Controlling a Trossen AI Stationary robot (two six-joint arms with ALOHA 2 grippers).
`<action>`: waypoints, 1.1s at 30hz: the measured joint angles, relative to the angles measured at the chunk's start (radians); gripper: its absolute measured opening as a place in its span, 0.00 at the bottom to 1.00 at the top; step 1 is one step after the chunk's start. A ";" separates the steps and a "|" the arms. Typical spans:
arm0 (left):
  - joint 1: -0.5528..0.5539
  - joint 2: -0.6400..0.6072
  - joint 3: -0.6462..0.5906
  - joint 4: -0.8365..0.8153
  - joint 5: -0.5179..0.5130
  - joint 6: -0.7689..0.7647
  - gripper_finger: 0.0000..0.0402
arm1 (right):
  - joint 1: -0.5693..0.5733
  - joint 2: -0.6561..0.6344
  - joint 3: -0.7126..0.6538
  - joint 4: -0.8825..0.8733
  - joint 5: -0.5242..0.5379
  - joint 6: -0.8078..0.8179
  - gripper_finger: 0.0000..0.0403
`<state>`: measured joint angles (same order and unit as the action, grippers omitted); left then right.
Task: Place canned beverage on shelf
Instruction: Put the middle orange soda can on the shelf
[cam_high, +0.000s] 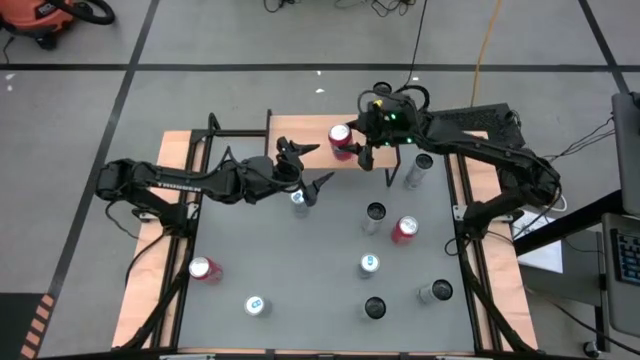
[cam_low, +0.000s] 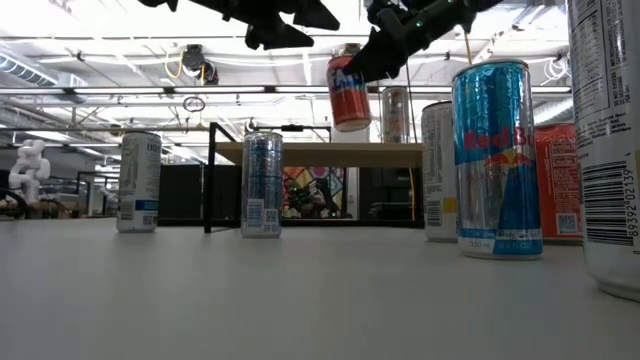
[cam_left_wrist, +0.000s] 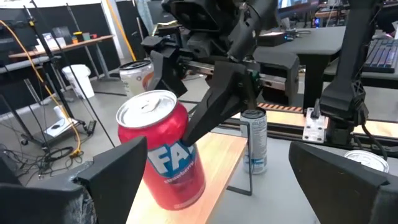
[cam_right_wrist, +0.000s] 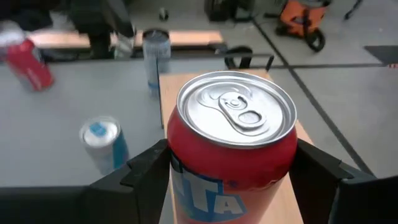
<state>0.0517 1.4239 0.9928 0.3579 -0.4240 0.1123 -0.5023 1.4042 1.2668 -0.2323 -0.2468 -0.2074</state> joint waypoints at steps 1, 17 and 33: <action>0.000 0.000 0.000 -0.002 0.000 0.000 0.98 | 0.002 -0.013 -0.026 0.035 0.017 0.017 0.60; -0.002 0.000 0.000 0.000 0.000 0.000 0.98 | -0.047 -0.057 -0.156 0.111 0.064 0.055 0.60; -0.002 -0.001 0.000 0.000 0.000 -0.002 0.98 | -0.068 -0.059 -0.154 0.063 0.062 0.065 0.60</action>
<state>0.0498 1.4231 0.9928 0.3580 -0.4240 0.1101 -0.5708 1.3453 1.1128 -0.1688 -0.1844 -0.1426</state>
